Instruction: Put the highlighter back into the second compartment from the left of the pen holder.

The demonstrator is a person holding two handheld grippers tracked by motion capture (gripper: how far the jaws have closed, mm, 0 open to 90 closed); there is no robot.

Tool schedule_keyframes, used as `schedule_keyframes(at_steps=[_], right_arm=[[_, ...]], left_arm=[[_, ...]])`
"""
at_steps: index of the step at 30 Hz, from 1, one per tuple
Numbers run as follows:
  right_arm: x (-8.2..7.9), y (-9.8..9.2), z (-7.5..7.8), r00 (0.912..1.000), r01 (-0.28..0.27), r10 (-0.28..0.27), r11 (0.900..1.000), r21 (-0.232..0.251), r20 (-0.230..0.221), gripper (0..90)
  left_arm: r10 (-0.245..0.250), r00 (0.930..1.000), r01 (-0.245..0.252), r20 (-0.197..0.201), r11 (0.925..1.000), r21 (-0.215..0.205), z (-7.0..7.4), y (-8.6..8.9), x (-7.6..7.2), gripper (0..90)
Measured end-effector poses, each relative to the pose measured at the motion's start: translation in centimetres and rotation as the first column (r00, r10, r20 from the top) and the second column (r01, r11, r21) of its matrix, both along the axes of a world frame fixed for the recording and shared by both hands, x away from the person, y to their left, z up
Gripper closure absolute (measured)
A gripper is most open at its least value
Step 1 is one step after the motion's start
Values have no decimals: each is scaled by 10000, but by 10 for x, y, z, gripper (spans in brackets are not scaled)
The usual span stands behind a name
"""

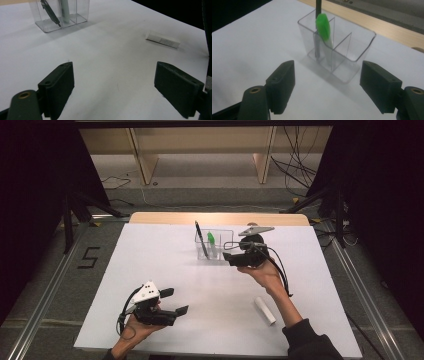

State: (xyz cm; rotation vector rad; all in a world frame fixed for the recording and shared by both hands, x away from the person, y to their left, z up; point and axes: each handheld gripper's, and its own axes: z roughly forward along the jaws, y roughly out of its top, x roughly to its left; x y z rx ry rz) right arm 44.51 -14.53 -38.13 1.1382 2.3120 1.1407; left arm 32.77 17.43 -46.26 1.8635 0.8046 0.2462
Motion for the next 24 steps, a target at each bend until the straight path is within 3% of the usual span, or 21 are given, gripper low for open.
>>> schedule_keyframes(at_steps=[11, 19, 24], right_arm=[[-35, -23, -13, 9997, 47, -56, 9994, -353, -249, 284], [-60, -46, -27, 9980, 397, -382, 9988, 288, -502, 280], [-67, -51, -35, 9972, 332, -334, 9994, -42, -664, 277]], left_arm=[[12, 10000, -12, 45, 10000, -12, 0, 1, 0, 162], [10, 10000, -9, 35, 9999, -108, 1, 1, 0, 162], [-11, 10000, 12, 66, 9999, -123, 1, 1, 0, 162]])
